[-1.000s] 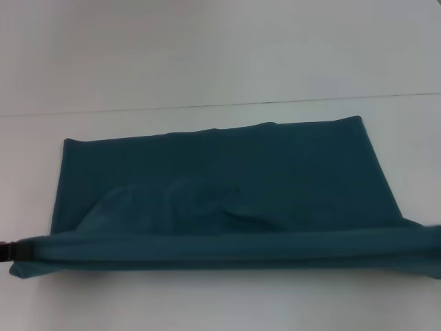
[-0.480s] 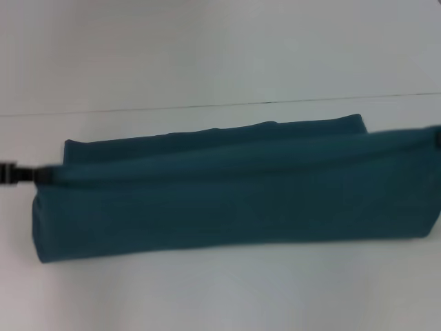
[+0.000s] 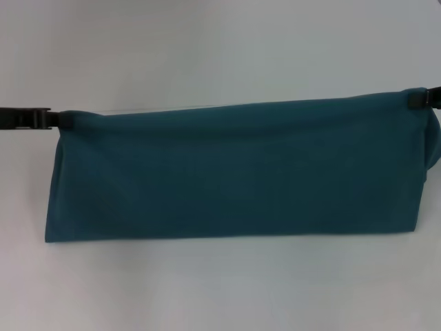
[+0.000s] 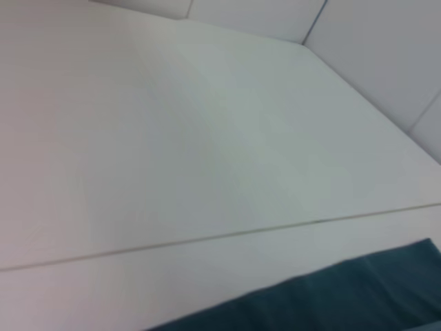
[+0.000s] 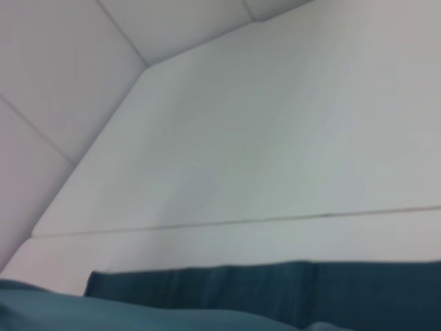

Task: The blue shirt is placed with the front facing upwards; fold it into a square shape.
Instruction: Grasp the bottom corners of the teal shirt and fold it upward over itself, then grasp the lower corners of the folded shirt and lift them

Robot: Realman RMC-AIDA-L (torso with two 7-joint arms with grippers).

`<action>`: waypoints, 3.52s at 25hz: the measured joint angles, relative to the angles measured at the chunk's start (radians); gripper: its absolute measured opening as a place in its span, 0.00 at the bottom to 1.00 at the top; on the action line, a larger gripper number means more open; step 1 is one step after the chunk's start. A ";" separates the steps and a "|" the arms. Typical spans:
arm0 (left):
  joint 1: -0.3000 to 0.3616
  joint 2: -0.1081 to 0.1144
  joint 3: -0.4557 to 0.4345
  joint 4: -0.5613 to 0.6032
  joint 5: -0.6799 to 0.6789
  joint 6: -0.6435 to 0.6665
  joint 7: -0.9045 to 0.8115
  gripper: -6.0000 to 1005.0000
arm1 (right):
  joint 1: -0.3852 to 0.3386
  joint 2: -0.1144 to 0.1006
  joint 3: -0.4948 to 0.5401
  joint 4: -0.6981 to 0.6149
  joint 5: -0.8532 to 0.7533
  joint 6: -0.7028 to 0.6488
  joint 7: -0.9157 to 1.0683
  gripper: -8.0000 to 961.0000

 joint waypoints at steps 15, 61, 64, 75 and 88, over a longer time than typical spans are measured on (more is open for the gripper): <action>-0.043 -0.005 0.058 0.092 -0.002 -0.235 0.011 0.03 | 0.108 -0.014 -0.164 0.209 0.001 0.353 -0.007 0.07; 0.066 -0.061 0.209 -0.025 0.096 -0.292 -0.229 0.77 | -0.198 0.140 -0.180 0.054 0.393 0.180 -0.412 0.90; 0.046 -0.058 0.210 0.012 0.117 -0.328 -0.235 0.83 | -0.199 0.145 -0.188 0.063 0.385 0.190 -0.420 0.92; -0.007 -0.056 0.211 0.144 0.208 -0.458 -0.257 0.85 | -0.195 0.146 -0.190 0.070 0.384 0.191 -0.413 0.95; -0.026 -0.061 0.212 0.205 0.209 -0.506 -0.256 0.85 | -0.183 0.150 -0.191 0.083 0.386 0.207 -0.412 0.94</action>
